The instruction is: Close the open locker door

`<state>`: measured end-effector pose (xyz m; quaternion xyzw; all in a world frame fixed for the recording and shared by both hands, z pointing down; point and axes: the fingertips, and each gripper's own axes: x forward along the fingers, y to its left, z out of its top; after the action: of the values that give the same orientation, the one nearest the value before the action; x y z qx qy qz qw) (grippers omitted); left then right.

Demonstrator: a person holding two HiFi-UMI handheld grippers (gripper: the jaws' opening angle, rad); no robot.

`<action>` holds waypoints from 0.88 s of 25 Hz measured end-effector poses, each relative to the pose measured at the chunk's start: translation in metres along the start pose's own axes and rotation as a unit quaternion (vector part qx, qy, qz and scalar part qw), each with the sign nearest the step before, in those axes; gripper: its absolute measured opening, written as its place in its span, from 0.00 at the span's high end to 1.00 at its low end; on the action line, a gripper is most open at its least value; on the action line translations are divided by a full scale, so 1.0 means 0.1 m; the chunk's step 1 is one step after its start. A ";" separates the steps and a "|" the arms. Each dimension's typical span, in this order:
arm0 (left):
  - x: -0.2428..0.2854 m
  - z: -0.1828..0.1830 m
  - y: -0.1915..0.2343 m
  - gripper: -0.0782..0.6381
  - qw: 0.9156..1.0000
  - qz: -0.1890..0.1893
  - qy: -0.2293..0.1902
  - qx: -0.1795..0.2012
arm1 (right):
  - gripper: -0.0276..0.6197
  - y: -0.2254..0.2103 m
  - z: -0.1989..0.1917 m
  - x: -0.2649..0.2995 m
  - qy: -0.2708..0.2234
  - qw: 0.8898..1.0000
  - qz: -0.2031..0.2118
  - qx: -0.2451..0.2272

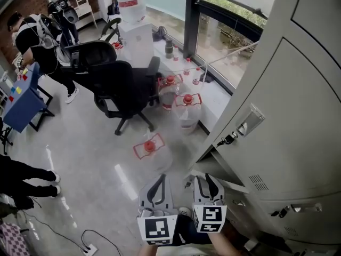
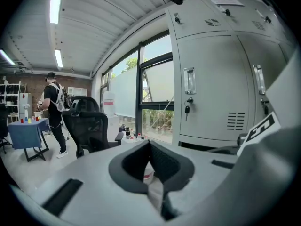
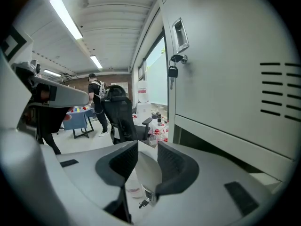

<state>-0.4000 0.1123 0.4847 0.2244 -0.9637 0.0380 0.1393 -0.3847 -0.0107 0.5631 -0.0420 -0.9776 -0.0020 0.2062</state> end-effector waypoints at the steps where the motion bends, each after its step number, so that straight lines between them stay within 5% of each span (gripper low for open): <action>1: 0.04 0.01 0.01 0.89 1.000 -0.005 -0.002 0.003 | 0.74 -0.02 0.01 0.03 0.000 1.000 -0.005 0.001; 8: 0.39 0.10 0.02 0.89 0.997 -0.072 -0.001 0.024 | 0.74 -0.20 0.10 0.20 -0.003 0.998 -0.064 0.016; 22: 0.93 0.26 -0.14 0.89 0.974 -0.219 0.007 0.066 | 0.74 -0.59 0.23 0.45 -0.008 0.976 -0.210 0.065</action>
<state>-0.4803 0.0568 0.4863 0.4380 -0.8857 0.0720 0.1360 -0.4397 -0.0651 0.5608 0.1775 -0.9643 0.0184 0.1957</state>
